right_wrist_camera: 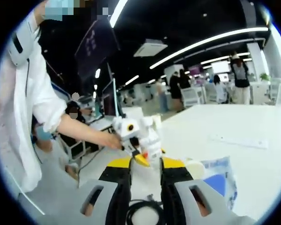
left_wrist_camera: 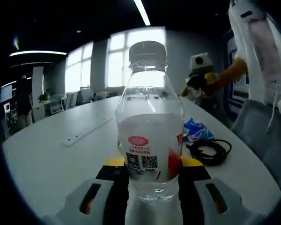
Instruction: Arrange the tabletop items into an orderly group along one side of the table until the central work area is clear of visible clutter.
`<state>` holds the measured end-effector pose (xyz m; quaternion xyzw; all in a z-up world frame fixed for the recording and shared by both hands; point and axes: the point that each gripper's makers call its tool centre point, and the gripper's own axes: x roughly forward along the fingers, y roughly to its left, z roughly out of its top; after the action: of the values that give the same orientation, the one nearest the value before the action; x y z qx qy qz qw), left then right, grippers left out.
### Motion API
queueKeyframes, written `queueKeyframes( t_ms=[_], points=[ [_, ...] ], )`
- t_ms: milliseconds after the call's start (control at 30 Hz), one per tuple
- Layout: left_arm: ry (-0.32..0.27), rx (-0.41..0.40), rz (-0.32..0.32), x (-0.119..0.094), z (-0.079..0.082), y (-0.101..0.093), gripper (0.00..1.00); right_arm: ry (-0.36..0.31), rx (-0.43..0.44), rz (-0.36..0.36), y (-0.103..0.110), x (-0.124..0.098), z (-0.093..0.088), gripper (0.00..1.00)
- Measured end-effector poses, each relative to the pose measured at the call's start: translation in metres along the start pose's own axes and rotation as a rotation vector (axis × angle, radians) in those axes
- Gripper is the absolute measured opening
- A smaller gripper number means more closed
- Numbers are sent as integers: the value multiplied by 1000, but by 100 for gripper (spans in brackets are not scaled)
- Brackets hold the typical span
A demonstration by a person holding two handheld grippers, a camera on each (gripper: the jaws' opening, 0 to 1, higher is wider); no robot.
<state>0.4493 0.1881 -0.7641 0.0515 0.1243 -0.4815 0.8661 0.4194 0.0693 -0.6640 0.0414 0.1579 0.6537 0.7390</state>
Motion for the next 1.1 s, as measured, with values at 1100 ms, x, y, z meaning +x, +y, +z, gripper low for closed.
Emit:
queueKeyframes(
  t_ms=[1100],
  points=[
    [-5,-4,8,5,-15,0,38,32,44,-23,-1,-1,-17,14]
  ],
)
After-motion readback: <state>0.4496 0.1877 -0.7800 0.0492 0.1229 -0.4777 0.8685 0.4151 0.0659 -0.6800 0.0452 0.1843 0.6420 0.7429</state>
